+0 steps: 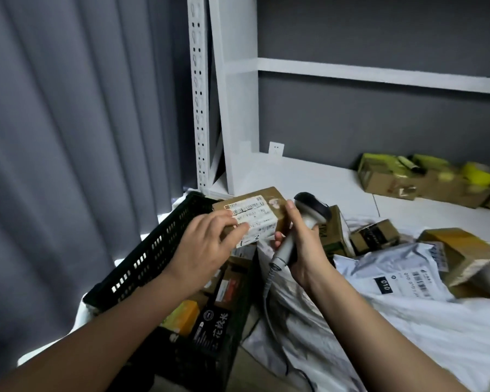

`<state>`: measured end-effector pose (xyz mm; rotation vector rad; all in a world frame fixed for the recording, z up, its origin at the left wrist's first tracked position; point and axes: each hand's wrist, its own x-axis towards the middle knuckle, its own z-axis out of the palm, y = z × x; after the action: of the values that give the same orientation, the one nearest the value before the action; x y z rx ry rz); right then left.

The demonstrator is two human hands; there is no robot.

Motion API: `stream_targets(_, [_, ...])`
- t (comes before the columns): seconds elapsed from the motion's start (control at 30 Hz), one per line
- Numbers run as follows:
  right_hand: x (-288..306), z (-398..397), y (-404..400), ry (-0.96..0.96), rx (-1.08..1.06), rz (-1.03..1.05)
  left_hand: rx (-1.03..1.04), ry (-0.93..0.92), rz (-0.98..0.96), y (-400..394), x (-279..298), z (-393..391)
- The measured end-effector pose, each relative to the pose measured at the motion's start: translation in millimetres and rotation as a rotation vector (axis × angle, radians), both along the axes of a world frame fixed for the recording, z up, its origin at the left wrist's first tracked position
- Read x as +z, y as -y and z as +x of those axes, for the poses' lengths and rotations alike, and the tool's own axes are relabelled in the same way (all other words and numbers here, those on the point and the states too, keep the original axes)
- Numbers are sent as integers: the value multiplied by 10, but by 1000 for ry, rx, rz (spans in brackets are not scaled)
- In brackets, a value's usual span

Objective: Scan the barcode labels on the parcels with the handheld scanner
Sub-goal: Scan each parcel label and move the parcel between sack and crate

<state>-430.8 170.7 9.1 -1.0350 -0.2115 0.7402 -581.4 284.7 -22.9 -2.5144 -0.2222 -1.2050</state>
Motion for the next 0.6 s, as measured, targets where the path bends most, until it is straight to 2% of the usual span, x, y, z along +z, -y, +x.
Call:
stream_targets(0.1, [17,42,130,29,-20,6,-36,-41,-10,95,31,48])
stream_targets(0.13, [12,59,168,28,-34,8,-21,-49,-96,139,33,56])
stream_targets(0.17, [-7,89,203,29,-53,20,-6,-39,-261,209,30,57])
stream_targets(0.2, [-18,107,233,34,-74,33,-11,-2,-512,297,34,52])
stream_targets(0.3, [-67,137,272,78,-119,66,-158,89,-1521,414,93,97])
stream_targets(0.33, [-81,138,268,97,-125,72,-216,98,-1780,380,97,133])
stream_targets(0.37, [-92,143,264,113,-129,69,-269,111,-1952,324,89,161])
stream_targets(0.43, [-118,169,255,154,-119,51,-356,137,-2066,230,62,193])
stream_targets(0.6, [-226,231,262,358,-112,-88,-364,289,-2075,34,-22,209])
